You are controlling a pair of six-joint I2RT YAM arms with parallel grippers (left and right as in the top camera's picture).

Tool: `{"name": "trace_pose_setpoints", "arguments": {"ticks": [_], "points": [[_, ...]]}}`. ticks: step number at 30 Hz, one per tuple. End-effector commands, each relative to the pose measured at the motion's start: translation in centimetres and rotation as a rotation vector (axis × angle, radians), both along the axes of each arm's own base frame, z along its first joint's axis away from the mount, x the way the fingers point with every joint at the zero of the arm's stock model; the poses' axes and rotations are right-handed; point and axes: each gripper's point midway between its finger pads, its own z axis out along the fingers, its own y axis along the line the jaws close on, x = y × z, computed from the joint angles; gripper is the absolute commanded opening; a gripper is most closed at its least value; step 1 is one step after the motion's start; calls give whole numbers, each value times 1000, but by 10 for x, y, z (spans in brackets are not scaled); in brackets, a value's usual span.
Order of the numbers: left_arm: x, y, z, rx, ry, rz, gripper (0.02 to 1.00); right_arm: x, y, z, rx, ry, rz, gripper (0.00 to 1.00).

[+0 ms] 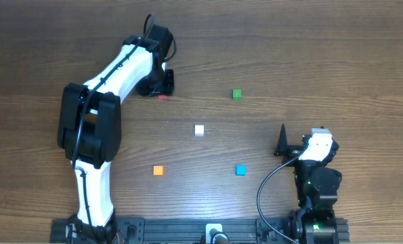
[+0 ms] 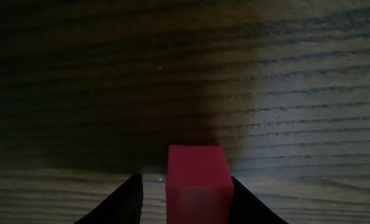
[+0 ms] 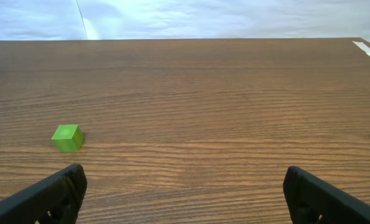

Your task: Stack Cubes

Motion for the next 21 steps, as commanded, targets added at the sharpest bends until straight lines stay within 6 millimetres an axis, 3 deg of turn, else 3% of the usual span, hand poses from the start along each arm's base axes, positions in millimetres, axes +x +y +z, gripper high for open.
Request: {"name": "trace_pose_setpoints", "arguments": {"ticks": [1,12,18,21], "points": [[7,0,2,2,-15,14,428,0,-2,-3,2,6,-8,993],[8,-9,2,-13,-26,-1,237,0,-2,-3,2,6,-8,993],[6,-10,2,-12,-22,1,53,0,-2,-3,2,6,-7,993],[1,-12,11,-17,-12,28,36,0,-2,-3,2,6,-8,993]]}}
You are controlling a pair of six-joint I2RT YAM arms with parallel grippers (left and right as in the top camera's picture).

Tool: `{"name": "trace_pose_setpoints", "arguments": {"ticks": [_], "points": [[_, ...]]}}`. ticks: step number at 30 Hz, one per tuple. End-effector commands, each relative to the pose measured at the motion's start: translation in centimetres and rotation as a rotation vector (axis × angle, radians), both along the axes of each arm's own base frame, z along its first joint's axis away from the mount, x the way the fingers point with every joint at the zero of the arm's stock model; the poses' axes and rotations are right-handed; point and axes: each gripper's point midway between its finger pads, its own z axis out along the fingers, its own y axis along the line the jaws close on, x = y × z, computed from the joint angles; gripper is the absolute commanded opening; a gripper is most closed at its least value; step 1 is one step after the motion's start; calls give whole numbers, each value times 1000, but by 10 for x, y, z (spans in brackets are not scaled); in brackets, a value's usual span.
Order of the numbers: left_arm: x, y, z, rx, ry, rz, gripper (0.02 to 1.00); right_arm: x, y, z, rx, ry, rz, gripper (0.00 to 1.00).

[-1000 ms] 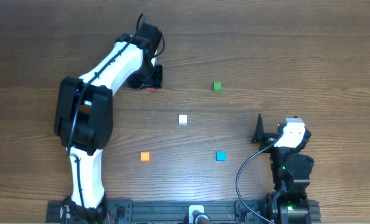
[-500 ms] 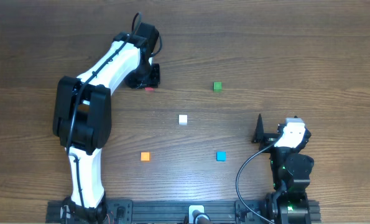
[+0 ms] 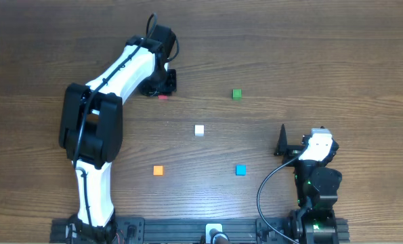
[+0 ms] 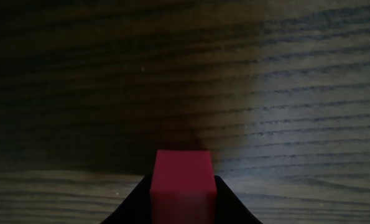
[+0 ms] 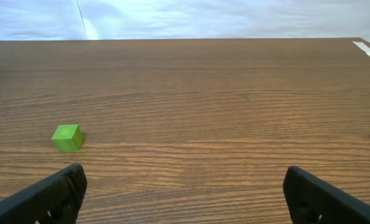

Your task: Stack Cubes

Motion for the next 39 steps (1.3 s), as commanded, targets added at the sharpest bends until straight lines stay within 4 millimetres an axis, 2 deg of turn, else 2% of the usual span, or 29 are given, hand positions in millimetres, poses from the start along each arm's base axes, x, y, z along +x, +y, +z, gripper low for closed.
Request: {"name": "trace_pose_setpoints", "arguments": {"ticks": [1,6,10,13,18,21,29,39], "points": [[-3,-6,18,-14,-2,47,40,0,-2,-3,1,6,-7,993],[-25,-29,66,-39,-41,87,38,0,-2,-3,1,6,-7,991],[-50,-67,105,-75,-103,61,40,0,-2,-3,1,6,-8,991],[-67,-94,117,-71,-145,48,40,0,-2,-3,1,6,-7,991],[-93,-123,111,-53,-153,35,40,0,-2,-3,1,6,-7,991],[-105,-122,97,-33,-123,63,40,0,-2,-3,1,6,-7,993],[-121,-118,55,-25,-81,54,42,0,-2,-3,1,6,-8,991],[-119,-116,47,-2,-111,46,40,0,-2,-3,1,6,-7,991]]}}
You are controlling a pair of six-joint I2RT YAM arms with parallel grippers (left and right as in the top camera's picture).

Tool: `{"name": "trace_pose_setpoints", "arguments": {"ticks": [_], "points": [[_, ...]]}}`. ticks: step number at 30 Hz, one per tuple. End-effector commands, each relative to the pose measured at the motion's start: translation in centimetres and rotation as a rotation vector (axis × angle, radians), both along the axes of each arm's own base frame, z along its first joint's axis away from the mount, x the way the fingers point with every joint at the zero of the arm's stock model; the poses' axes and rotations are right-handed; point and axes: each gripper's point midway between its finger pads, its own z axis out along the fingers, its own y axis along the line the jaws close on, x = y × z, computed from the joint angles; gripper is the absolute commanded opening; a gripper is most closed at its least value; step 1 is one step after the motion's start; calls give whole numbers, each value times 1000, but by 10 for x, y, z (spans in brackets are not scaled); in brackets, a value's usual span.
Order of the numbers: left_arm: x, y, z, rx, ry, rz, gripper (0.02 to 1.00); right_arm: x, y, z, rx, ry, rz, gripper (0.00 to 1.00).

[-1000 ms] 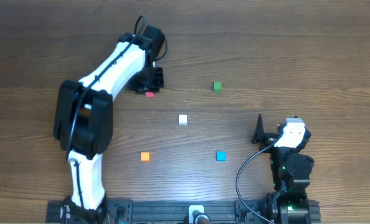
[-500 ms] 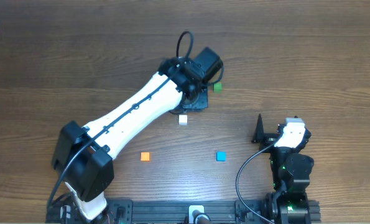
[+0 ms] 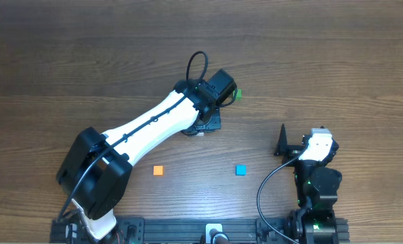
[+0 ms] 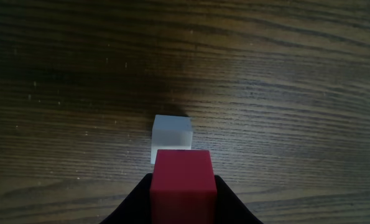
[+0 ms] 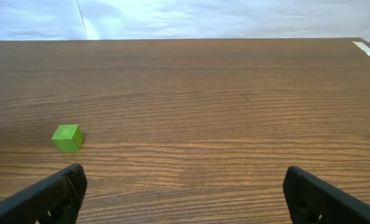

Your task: Stack Cubes

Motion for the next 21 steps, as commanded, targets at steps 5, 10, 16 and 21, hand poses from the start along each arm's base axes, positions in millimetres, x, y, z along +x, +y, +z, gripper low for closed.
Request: {"name": "trace_pose_setpoints", "arguments": {"ticks": [5,10,16,21], "points": [[-2,3,-12,50,0,4,40,0,-2,-3,2,6,-8,991],[-3,5,-17,61,6,3,40,0,-2,-3,2,6,-8,991],[-3,6,-23,78,14,-1,42,0,-2,-3,2,6,-8,993],[-2,8,-28,91,22,0,40,0,-2,-3,2,6,-8,991]]}}
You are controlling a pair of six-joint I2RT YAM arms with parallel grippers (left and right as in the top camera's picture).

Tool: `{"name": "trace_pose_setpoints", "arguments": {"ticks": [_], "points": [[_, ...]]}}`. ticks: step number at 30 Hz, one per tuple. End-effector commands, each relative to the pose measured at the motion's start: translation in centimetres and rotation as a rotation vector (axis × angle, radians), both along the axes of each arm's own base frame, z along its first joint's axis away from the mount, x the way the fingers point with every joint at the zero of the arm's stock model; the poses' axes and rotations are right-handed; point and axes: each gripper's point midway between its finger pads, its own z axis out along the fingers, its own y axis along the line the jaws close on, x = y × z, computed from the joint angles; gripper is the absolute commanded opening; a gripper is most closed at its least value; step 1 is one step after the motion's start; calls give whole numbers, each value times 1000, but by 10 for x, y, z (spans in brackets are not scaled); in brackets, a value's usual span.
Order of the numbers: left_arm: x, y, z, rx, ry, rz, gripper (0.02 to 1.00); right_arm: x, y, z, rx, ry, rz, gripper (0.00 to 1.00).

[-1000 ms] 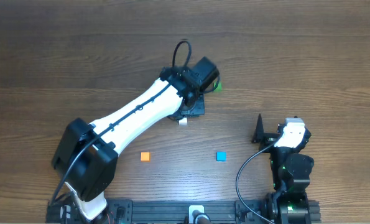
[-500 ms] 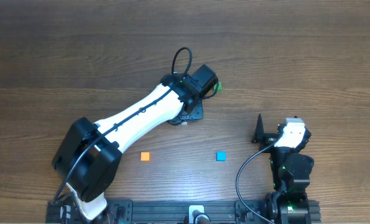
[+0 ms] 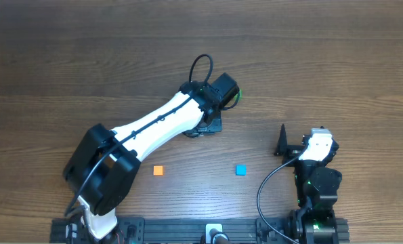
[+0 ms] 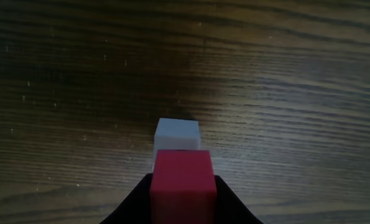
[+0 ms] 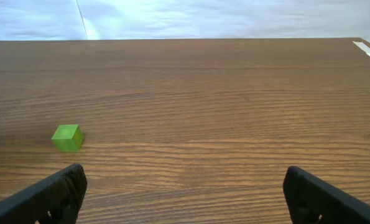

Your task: Stack Cubes

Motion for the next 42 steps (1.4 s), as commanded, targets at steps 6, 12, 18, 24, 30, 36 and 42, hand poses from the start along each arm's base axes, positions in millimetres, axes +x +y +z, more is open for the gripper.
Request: {"name": "trace_pose_setpoints", "arguments": {"ticks": [6,12,18,24,30,36,42], "points": [[2,9,-12,43,6,14,38,0,-2,-3,2,6,-8,993],[2,9,-12,44,5,7,40,0,-2,-3,2,6,-8,993],[3,8,-13,44,4,-1,38,0,-2,-3,2,6,-8,993],[4,8,-14,41,3,-1,38,0,-2,-3,2,6,-8,993],[4,8,-14,42,3,-1,40,0,-2,-3,2,6,-8,993],[4,8,-14,42,4,-1,40,0,-2,-3,2,6,-8,993],[0,10,-19,45,16,-1,40,0,-2,-3,2,6,-8,991]]}}
